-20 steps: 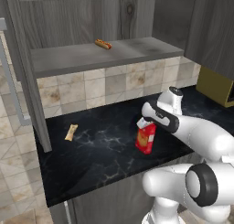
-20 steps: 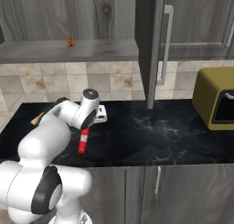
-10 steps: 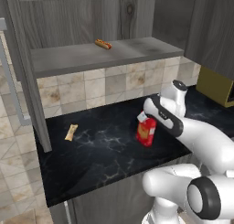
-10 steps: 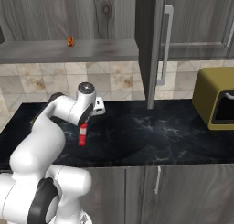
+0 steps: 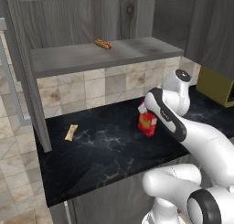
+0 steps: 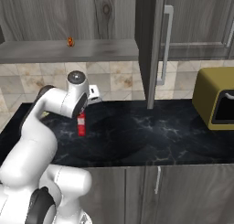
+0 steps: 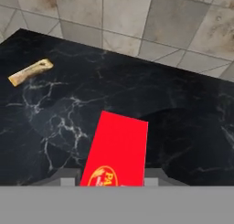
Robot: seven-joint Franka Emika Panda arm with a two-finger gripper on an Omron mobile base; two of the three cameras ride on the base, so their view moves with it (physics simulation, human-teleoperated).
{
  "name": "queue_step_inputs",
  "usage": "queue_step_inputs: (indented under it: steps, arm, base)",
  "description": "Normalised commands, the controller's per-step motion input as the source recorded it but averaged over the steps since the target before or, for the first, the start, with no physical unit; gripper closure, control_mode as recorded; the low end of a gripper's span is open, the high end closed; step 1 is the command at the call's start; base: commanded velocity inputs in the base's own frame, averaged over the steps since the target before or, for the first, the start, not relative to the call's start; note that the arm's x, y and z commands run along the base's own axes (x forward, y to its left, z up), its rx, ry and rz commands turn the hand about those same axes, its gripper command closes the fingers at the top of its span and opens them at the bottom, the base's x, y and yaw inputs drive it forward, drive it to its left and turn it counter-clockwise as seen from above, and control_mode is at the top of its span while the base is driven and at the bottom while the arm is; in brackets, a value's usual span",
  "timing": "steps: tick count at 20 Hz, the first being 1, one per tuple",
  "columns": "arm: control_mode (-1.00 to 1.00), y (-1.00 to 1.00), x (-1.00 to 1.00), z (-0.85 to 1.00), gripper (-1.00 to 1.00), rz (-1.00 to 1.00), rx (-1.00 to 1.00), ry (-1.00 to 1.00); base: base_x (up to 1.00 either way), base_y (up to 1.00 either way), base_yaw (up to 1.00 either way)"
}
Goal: Pick the bar and boxed food from the counter and place them in the cabinets closest to them.
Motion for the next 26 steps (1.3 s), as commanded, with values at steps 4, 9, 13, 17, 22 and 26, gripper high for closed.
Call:
queue_step_inputs:
  steps: [4,9,13,17,22,26]
  arm:
    - [-1.00,0.00,-0.31,0.46,1.00,0.00,-0.05,-0.06]
    - [-1.00,0.00,-0.30,0.54,1.00,0.00,-0.02,-0.08]
    - [-1.00,0.00,-0.26,0.71,1.00,0.00,0.00,-0.12]
    - [-1.00,0.00,-0.22,0.73,1.00,0.00,0.00,-0.16]
    - [-1.00,0.00,-0.20,0.73,1.00,0.00,0.00,-0.17]
    - [-1.00,0.00,-0.17,0.67,1.00,0.00,0.00,-0.15]
  base:
    - [0.00,0.00,0.00]
    - [0.00,0.00,0.00]
    - [0.00,0.00,0.00]
    - [0.00,0.00,0.00]
    - [0.00,0.00,0.00]
    - [0.00,0.00,0.00]
